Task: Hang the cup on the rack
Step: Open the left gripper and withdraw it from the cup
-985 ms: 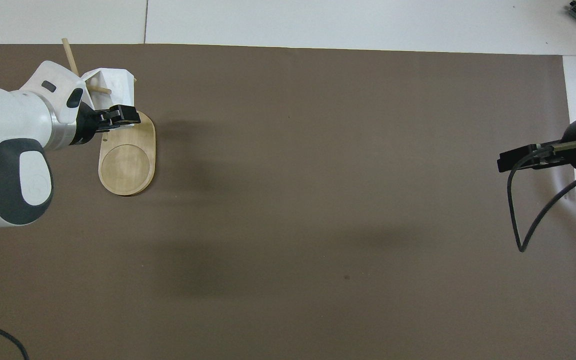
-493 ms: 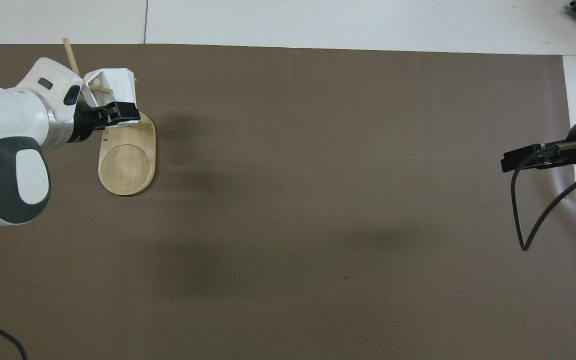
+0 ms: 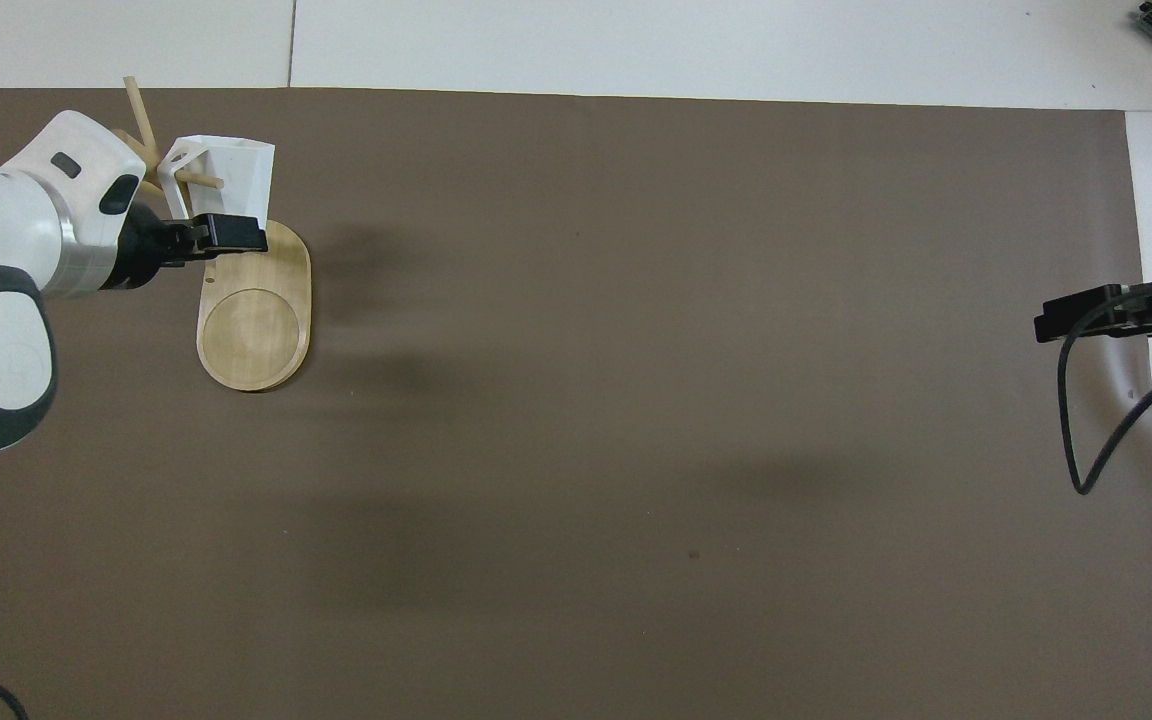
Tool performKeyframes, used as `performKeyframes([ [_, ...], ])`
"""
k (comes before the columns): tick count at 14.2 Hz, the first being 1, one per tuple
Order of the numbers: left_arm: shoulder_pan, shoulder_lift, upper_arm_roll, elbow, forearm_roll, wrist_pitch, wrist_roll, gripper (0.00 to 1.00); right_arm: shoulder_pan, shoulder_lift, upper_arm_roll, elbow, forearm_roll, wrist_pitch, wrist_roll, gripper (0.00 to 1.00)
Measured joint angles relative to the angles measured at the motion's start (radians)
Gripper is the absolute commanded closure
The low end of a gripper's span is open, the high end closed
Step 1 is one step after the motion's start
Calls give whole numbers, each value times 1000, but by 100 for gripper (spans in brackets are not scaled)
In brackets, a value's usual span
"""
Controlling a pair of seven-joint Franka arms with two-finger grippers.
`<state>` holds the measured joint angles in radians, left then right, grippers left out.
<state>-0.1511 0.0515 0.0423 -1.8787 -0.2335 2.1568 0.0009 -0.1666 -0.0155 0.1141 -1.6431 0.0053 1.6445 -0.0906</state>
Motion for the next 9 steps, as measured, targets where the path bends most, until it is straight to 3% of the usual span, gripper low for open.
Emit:
performKeyframes([
  [2, 38, -55, 2, 0, 10, -110, 68, 0, 37, 0, -37, 0, 0, 0, 0, 0],
  [5, 54, -106, 3, 10, 83, -171, 88, 0, 47, 0, -60, 0, 0, 0, 0, 0],
  [9, 66, -101, 3, 167, 117, -363, 93, 0, 44, 0, -65, 0, 0, 0, 0, 0],
])
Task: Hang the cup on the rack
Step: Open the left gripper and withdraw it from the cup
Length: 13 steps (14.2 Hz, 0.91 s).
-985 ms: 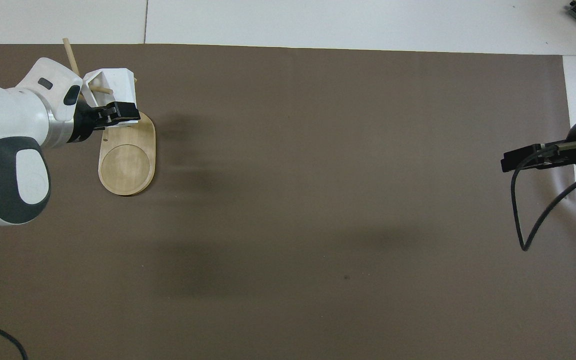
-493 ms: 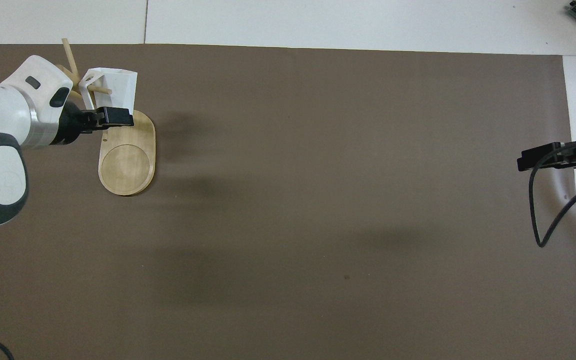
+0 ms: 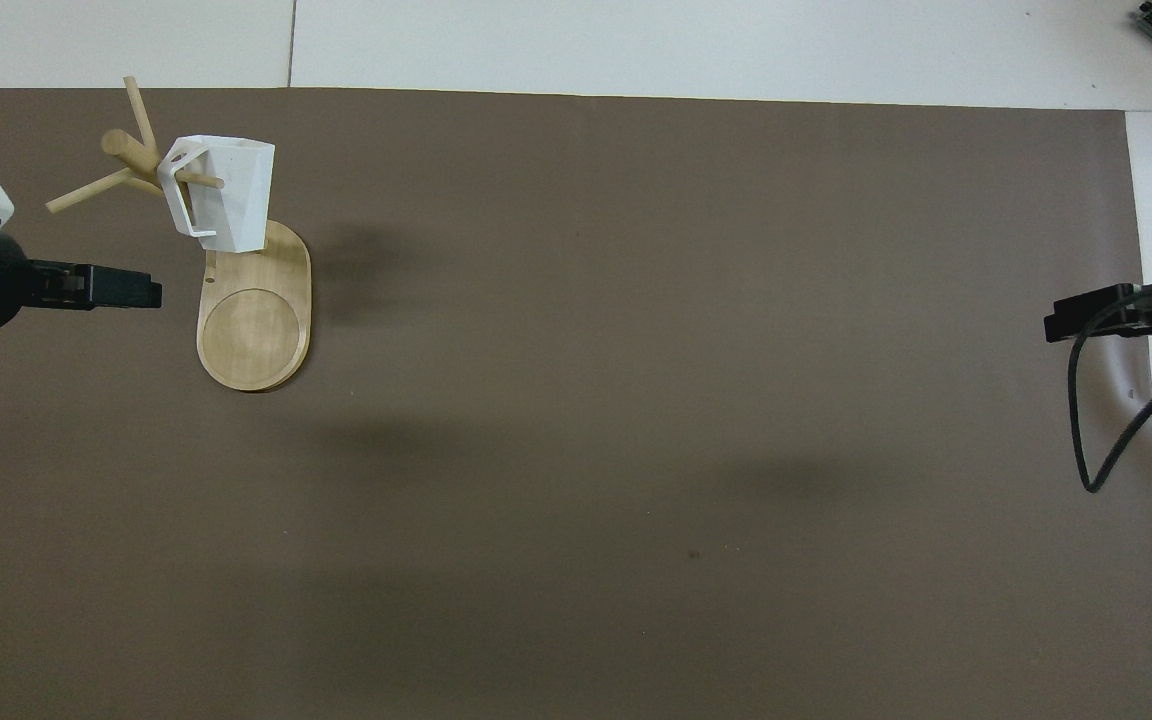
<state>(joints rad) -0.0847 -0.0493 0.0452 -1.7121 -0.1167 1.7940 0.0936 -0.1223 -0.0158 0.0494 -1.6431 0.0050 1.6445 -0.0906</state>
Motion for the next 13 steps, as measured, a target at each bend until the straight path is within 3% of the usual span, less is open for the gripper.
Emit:
performKeyframes([
  [6, 31, 26, 2, 178, 32, -236, 5, 0, -2, 0, -7, 0, -23, 9, 0, 0],
  [13, 36, 23, 0, 160, 40, -261, -28, 0, -15, 0, -9, 0, -25, 9, 0, 0],
])
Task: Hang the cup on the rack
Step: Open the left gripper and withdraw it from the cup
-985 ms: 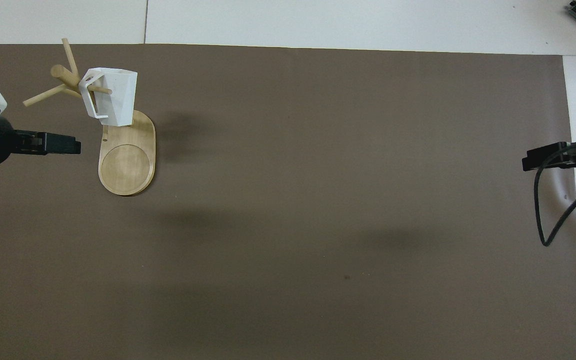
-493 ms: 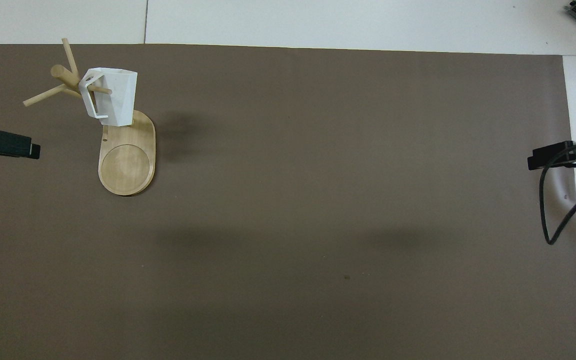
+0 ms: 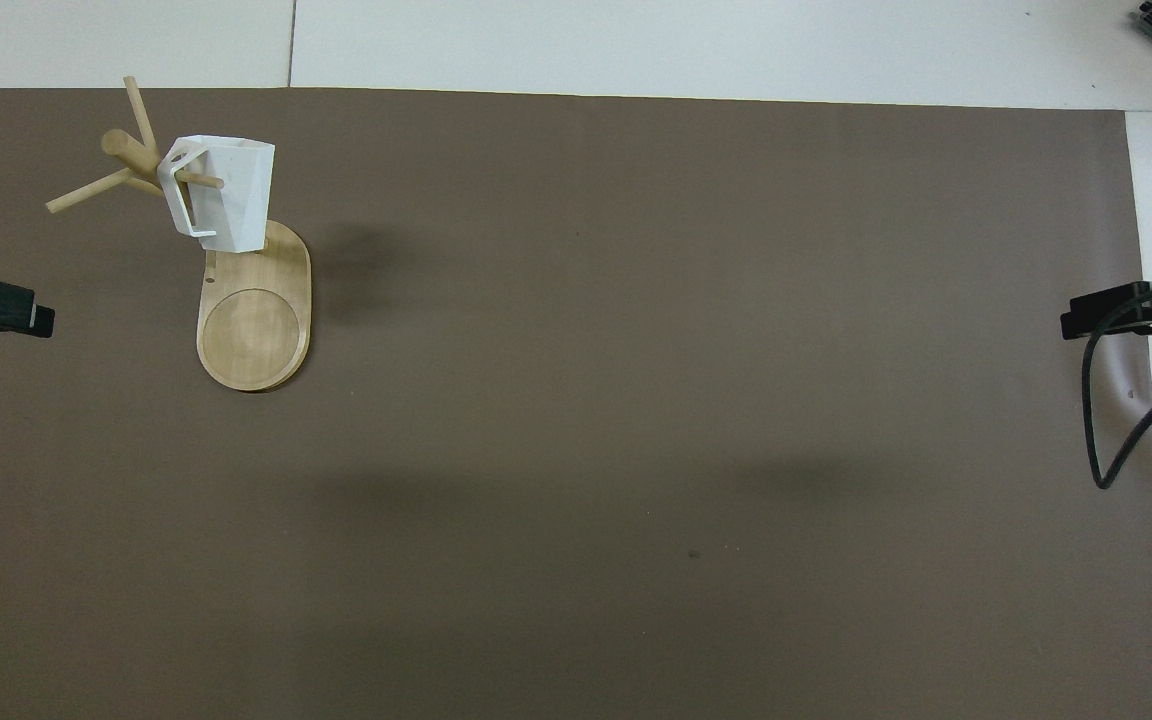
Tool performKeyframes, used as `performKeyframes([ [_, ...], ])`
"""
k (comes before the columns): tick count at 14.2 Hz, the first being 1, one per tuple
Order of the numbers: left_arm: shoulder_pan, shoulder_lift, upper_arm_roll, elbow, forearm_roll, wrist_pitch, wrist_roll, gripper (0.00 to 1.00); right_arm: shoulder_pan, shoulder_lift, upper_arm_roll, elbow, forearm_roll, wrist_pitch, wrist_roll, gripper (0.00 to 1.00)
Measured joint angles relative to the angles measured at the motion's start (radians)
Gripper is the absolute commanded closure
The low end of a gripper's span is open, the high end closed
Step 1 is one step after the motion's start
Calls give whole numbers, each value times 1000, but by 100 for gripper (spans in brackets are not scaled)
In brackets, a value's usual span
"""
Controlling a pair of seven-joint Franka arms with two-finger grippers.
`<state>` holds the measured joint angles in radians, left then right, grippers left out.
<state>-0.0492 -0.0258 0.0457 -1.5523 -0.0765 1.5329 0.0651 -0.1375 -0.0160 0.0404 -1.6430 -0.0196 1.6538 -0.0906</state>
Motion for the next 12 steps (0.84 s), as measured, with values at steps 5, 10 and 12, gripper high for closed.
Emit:
performKeyframes([
  [5, 0, 0, -7, 0, 47, 0, -10, 0, -4, 0, -1, 0, 0, 0, 0, 0],
  [10, 0, 0, -7, 0, 48, 0, -16, 0, -4, 0, -1, 0, 0, 0, 0, 0],
  [12, 0, 0, -6, 0, 49, 0, -18, 0, -4, 0, -1, 0, 0, 0, 0, 0],
])
